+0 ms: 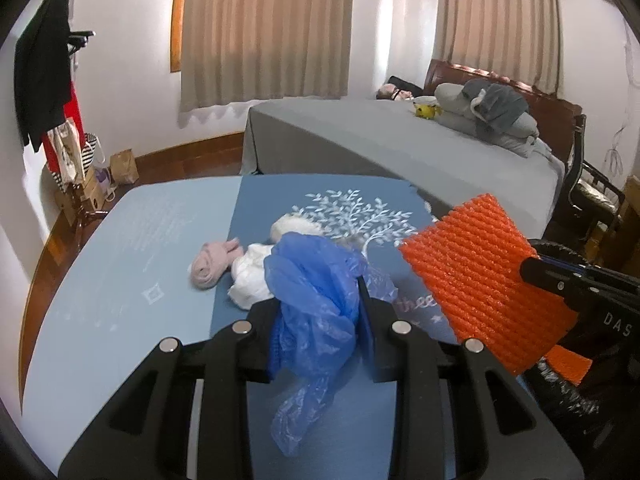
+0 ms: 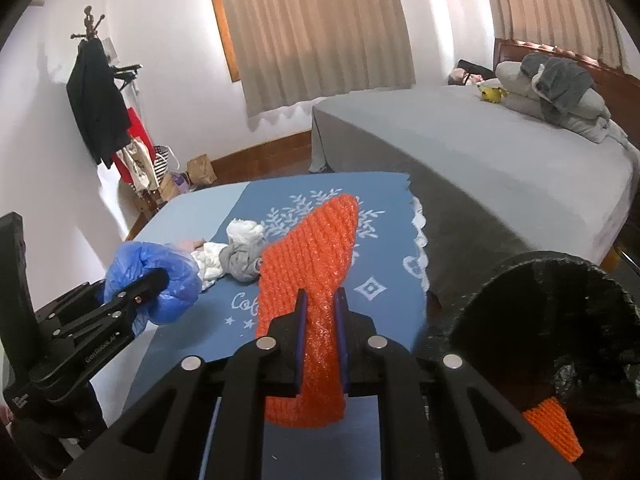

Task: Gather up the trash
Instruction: 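Carry the orange pad and blue bag over the trash bin with both tools, then open both tools to drop the pad and bag into the bin, then move the right tool to the grey sock while the left tool approaches the pink sock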

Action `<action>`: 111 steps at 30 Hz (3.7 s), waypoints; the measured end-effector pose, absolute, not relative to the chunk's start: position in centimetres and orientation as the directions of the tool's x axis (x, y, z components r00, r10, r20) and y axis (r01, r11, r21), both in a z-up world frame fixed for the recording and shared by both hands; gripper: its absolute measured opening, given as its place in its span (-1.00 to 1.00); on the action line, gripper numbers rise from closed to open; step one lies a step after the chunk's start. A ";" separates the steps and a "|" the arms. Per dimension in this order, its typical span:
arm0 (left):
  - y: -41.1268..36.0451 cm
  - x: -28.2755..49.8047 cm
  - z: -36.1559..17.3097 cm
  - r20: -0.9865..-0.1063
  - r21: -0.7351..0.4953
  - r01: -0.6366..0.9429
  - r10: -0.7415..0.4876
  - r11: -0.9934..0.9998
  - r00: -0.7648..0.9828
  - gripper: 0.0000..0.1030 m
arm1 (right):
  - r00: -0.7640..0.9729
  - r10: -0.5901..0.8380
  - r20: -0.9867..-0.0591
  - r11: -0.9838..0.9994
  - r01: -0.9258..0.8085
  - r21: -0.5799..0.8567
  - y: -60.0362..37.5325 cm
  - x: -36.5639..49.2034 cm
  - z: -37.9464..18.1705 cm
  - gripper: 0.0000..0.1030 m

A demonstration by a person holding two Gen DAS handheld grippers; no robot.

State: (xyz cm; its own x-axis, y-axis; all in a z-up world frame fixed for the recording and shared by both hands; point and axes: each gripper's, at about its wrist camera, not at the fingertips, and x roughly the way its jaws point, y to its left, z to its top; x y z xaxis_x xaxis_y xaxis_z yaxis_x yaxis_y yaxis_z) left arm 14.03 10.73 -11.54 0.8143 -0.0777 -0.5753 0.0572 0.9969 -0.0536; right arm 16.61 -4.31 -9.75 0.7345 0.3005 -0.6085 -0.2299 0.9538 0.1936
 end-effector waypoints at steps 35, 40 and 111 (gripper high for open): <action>-6.5 13.7 -8.8 -0.492 -0.079 0.384 -0.371 0.920 0.788 -0.43 | 0.829 0.052 -0.556 0.987 0.040 0.153 -19.2 10.8 -6.6 -0.75; -9.0 13.6 -9.0 -0.490 -0.079 0.429 -0.410 0.900 0.770 -0.43 | 0.829 0.013 -0.559 0.985 0.086 0.151 -21.5 10.1 -6.7 -0.75; 9.9 14.9 -10.5 -0.526 -0.010 0.018 -0.020 1.000 0.850 0.72 | 0.815 0.118 -0.567 0.989 -0.045 0.141 -11.1 15.8 -8.5 0.87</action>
State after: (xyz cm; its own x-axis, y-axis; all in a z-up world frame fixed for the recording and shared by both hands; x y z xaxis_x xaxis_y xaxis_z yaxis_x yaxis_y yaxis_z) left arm 14.86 9.93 -10.53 0.8502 -0.0205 -0.5261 0.0179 0.9998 -0.0100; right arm 15.84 -11.12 -8.49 0.8154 0.1181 -0.5667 -0.0452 0.9890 0.1409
